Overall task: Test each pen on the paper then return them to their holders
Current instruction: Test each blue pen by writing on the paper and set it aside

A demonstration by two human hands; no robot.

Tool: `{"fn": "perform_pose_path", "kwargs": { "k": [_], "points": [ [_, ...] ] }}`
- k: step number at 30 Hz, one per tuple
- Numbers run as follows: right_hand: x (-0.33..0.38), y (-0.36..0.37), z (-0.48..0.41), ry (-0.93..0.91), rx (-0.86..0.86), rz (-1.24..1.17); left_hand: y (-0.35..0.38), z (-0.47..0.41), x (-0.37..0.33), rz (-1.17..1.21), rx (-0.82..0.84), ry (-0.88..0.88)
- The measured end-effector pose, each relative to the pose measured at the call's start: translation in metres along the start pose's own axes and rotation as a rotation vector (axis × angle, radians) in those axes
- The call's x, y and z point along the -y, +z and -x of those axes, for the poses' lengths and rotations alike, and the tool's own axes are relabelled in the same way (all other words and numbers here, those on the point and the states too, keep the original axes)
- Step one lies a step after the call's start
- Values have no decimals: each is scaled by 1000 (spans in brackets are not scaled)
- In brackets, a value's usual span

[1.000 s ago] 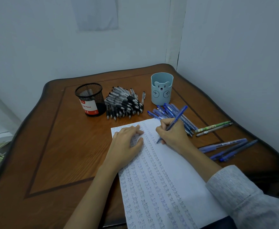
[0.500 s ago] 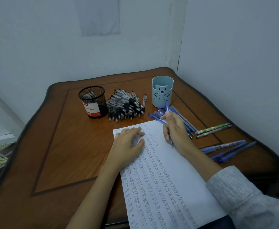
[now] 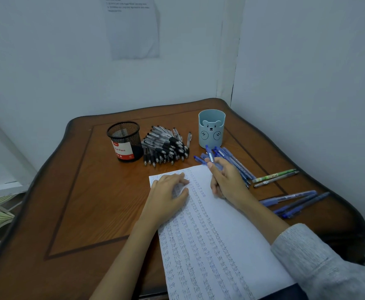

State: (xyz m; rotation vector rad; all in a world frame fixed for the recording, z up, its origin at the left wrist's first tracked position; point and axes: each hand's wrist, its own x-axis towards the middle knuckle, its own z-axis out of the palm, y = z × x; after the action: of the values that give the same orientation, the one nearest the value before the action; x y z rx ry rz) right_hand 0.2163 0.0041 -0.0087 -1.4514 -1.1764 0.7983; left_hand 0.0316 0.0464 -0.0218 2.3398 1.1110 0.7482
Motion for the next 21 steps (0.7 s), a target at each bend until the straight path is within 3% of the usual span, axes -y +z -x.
{"fn": "perform_pose_path", "kwargs": {
  "k": [5, 13, 21],
  "points": [
    [-1, -10, 6, -71, 4, 151, 1, 1, 1, 6, -3, 8],
    [-3, -48, -7, -300, -234, 571, 1, 0, 2, 2, -10, 26],
    [-3, -52, -36, -201, -248, 855, 1, 0, 2, -11, -11, 25]
  ]
}}
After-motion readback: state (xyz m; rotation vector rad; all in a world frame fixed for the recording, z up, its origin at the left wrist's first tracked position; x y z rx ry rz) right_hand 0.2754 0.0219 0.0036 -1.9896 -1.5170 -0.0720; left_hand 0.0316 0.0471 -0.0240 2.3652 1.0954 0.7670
